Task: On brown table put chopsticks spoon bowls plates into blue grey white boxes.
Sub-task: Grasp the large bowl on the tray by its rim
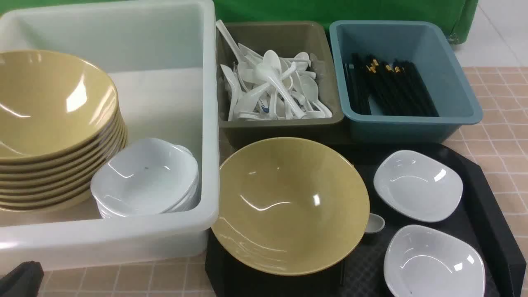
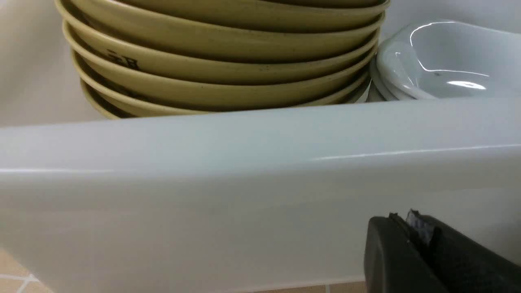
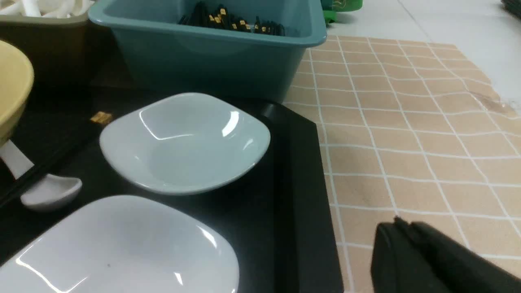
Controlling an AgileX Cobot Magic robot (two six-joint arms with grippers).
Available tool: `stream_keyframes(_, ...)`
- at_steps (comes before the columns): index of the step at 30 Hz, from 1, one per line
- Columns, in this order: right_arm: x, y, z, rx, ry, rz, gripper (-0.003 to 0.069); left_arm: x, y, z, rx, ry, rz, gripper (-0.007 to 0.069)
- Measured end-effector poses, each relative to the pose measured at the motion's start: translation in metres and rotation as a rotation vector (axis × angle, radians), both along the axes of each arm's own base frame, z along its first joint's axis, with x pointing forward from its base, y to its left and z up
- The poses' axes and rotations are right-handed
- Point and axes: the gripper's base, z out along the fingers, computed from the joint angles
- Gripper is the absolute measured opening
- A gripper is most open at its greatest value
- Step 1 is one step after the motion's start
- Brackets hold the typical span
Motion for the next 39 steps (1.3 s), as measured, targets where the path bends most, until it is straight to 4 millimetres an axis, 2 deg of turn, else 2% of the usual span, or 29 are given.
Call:
stream_keyframes(32,0.0,0.0,0.0,0.0,0.0,0.0,0.0099,0.0,0.0005,0.0001,0.015,-0.001,0.001,0.0001)
stream_keyframes(36,0.0,0.0,0.0001,0.0,-0.001,0.0,0.0099,0.0006,0.0006,0.0017,0.019,-0.022,0.001,0.0001)
stream_keyframes(39,0.0005,0.0001,0.0016,-0.001,-0.021,0.002,0.0099,0.0025,0.0004,0.0084,0.02,-0.112,0.0,0.0001)
